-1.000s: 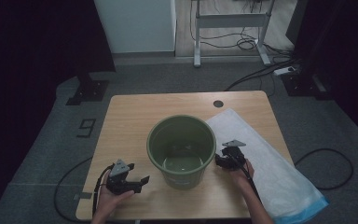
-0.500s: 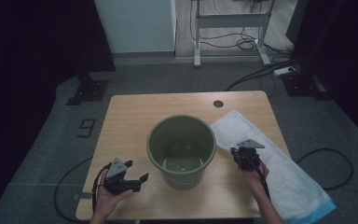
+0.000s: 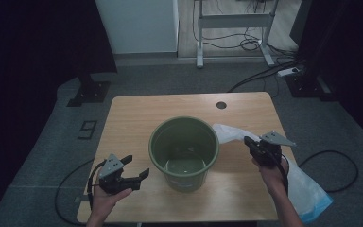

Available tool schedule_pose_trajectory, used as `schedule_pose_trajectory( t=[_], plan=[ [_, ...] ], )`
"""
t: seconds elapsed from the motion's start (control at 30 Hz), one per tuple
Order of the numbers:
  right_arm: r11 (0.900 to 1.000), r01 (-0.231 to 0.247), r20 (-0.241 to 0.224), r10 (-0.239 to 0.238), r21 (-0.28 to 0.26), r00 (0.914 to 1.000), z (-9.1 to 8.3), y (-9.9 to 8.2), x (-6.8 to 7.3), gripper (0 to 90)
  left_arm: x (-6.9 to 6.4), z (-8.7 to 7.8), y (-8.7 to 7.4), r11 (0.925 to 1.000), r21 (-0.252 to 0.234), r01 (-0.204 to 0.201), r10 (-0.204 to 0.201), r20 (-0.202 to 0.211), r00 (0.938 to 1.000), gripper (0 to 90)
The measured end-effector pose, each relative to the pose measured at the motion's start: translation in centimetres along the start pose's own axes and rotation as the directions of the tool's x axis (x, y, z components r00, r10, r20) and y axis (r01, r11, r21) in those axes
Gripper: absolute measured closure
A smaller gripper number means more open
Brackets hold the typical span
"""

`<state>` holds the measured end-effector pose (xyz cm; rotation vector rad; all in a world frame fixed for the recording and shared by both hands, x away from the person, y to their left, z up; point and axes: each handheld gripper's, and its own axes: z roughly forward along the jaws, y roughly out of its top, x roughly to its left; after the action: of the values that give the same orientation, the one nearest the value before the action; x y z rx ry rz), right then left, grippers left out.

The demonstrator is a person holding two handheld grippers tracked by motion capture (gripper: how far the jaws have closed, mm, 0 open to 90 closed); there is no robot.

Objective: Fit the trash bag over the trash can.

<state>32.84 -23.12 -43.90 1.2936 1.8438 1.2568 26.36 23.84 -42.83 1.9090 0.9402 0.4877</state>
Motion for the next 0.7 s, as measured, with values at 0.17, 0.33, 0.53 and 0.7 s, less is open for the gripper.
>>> schedule_pose_trajectory(
  t=[0.17,0.33,0.53,0.7],
  plan=[
    [0.9982,-0.017,-0.014,0.016,-0.058,0.9998,-1.4,1.6,0.1,89.5,0.0,-0.4,1.2,1.0,-0.006,-0.002,0.002,-0.006,1.0,17.7],
    [0.9952,-0.019,-0.018,0.018,-0.096,0.9997,-2.5,2.5,0.1,89.5,0.2,-0.9,1.9,0.9996,-0.028,0.0,0.0,0.006,1.0,17.7],
    [0.9899,-0.026,-0.043,0.02,-0.139,0.9989,-3.7,3.6,0.2,89.5,0.7,-1.3,2.7,0.9986,-0.052,-0.007,0.008,0.021,0.9998,18.7],
    [0.9836,-0.023,-0.062,0.012,-0.179,0.998,-4.7,4.8,0.7,89.5,0.9,-1.2,3.5,0.9978,-0.066,-0.012,0.016,0.053,0.9985,19.3]
  ],
)
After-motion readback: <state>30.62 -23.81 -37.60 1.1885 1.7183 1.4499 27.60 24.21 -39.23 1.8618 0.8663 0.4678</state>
